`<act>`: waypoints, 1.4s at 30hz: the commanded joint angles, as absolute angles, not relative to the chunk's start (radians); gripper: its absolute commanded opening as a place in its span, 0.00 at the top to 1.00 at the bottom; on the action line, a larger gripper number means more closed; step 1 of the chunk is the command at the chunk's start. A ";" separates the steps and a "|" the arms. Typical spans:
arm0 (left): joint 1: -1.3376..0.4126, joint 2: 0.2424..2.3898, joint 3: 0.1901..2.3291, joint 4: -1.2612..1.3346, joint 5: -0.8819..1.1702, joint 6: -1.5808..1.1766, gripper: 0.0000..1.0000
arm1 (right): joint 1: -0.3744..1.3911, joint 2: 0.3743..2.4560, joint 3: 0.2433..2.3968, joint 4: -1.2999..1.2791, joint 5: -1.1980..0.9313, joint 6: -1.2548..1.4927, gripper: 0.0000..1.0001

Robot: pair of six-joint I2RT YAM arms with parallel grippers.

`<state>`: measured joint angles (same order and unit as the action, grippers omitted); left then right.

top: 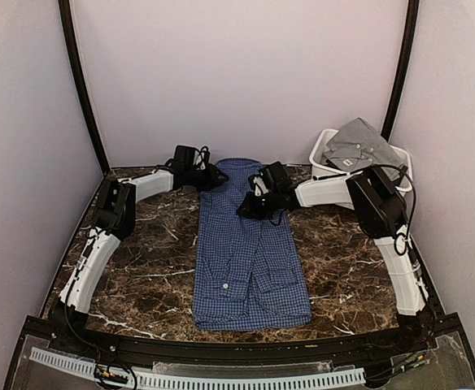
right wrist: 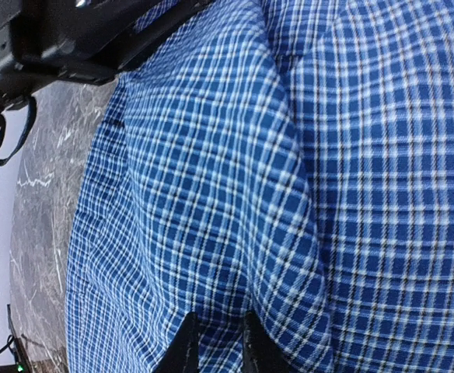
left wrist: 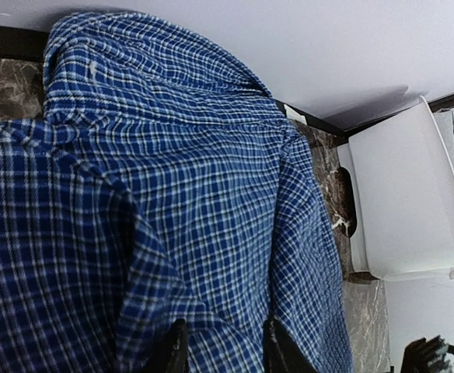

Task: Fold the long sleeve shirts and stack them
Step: Smooth out the rectangle-folded shirt at the center of the board, then move the rectangle-folded shirt to the center of the board.

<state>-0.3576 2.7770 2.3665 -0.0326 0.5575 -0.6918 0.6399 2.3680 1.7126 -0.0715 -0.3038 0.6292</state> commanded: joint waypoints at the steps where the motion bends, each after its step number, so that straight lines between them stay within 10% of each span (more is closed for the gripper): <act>1: -0.351 2.554 2.324 -0.089 0.584 -0.602 0.66 | 0.626 2.381 1.733 -0.086 -0.316 0.654 0.82; 19: -0.353 1.980 1.429 0.026 0.470 -0.643 0.63 | 0.602 2.312 1.705 -0.124 -0.264 0.630 0.82; 42: -0.416 2.134 1.436 -0.124 0.401 -0.518 0.63 | 0.618 2.191 1.701 -0.191 -0.225 0.538 0.78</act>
<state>-0.4042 2.0941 1.4033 -0.0959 0.3965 -0.5522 0.6128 2.2475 1.7088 -0.1780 -0.2581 0.5716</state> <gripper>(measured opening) 0.379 0.215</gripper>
